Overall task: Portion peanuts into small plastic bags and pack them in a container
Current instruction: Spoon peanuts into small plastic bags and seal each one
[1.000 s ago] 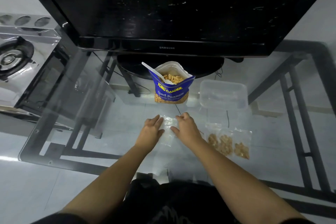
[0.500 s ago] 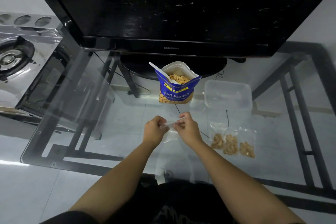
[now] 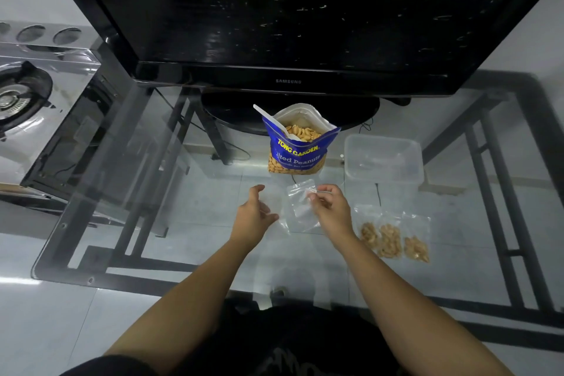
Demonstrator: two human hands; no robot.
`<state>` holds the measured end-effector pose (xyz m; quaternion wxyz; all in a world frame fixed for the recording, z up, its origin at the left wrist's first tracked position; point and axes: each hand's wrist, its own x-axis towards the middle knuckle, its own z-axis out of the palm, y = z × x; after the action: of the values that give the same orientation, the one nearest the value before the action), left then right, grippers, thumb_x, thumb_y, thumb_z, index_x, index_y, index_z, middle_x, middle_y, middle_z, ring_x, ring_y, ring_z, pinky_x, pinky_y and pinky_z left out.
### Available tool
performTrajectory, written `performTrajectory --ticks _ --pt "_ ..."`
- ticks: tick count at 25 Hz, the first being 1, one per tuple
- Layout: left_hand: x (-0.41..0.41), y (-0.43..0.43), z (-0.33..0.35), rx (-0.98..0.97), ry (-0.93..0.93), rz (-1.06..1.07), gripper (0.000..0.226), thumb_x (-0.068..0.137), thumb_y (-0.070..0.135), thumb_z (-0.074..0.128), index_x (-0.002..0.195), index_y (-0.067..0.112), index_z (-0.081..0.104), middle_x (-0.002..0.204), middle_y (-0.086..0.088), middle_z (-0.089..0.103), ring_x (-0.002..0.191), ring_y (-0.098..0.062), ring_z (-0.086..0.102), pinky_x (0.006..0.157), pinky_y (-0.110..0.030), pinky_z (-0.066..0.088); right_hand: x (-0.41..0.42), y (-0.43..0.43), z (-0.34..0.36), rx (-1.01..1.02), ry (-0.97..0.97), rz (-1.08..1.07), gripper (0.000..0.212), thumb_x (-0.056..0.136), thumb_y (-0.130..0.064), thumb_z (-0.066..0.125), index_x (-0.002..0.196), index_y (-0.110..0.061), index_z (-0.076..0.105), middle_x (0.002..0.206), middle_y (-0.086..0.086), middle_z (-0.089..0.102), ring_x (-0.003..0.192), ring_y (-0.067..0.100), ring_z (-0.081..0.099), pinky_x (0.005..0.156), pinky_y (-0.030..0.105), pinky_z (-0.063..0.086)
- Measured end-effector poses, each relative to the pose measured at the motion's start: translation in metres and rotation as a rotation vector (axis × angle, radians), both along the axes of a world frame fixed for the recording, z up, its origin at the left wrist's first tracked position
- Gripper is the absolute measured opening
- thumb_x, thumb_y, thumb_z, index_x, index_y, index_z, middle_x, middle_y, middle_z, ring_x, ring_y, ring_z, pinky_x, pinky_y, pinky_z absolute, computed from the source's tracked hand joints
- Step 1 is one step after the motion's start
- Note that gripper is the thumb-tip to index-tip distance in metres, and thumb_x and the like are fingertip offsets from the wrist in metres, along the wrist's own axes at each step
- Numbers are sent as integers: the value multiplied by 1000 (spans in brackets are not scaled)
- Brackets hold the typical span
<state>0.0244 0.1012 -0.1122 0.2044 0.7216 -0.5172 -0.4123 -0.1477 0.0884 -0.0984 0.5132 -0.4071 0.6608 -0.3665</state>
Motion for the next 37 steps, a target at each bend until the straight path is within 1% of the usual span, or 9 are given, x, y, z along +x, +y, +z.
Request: performTrajectory --ticks 3,6,11,16,19,23,28,33,37 --pt "-1 2 -4 -22 -124 -36 75 78 19 74 138 18 29 128 -10 47 104 -22 56 93 -32 48 -8 -2 11 -62 10 108 15 89 -17 60 84 -30 57 90 -11 69 84 10 63 72 24 47" --pt "3 1 -2 -211 -210 -4 62 80 29 71 133 15 41 135 -9 41 121 -21 43 100 -31 40 -16 -2 24 -109 14 221 17 90 -13 58 88 -30 58 91 -10 70 88 7 65 77 22 49" --pt "2 -25 55 24 510 -32 26 96 28 47 112 15 62 101 -3 68 95 -17 64 81 -20 51 -18 -4 41 -142 -2 371 11 90 -13 58 95 -23 61 87 -9 72 80 1 65 76 18 47" --pt "11 -33 66 171 727 -108 17 92 10 54 100 8 68 92 -8 68 80 -15 63 77 -25 55 -15 -9 50 -160 2 390 12 90 -17 60 95 -27 61 88 -10 72 84 6 66 75 18 45" --pt "13 -34 68 196 733 -116 16 88 4 58 99 7 69 93 -8 68 83 -17 62 81 -31 53 -14 -10 52 -167 12 388 12 89 -17 60 99 -23 63 88 -9 72 85 4 66 77 18 46" --pt "10 -34 75 173 709 -145 13 86 2 61 97 6 66 87 -5 65 76 -12 60 66 -19 53 -13 -13 58 -144 22 407 16 85 -22 66 101 -25 62 93 -6 69 88 8 64 75 19 45" --pt "20 -46 84 18 367 -276 15 87 6 60 102 7 65 88 -5 65 78 -12 60 67 -18 53 -28 -20 68 71 156 556 52 74 -24 78 119 -21 52 84 -3 65 84 14 63 79 29 50" --pt "23 -56 92 -89 159 -351 13 86 7 63 98 7 67 85 -11 67 70 -15 61 67 -18 53 -39 -32 78 122 -204 488 61 81 -4 69 131 -25 41 84 0 71 89 18 65 87 35 51" --pt "23 -60 95 -151 127 -281 9 85 10 65 92 6 69 76 -7 68 60 -6 60 66 -22 53 -33 -33 80 58 -204 420 64 79 -4 70 132 -24 41 91 0 66 86 14 63 75 28 52"
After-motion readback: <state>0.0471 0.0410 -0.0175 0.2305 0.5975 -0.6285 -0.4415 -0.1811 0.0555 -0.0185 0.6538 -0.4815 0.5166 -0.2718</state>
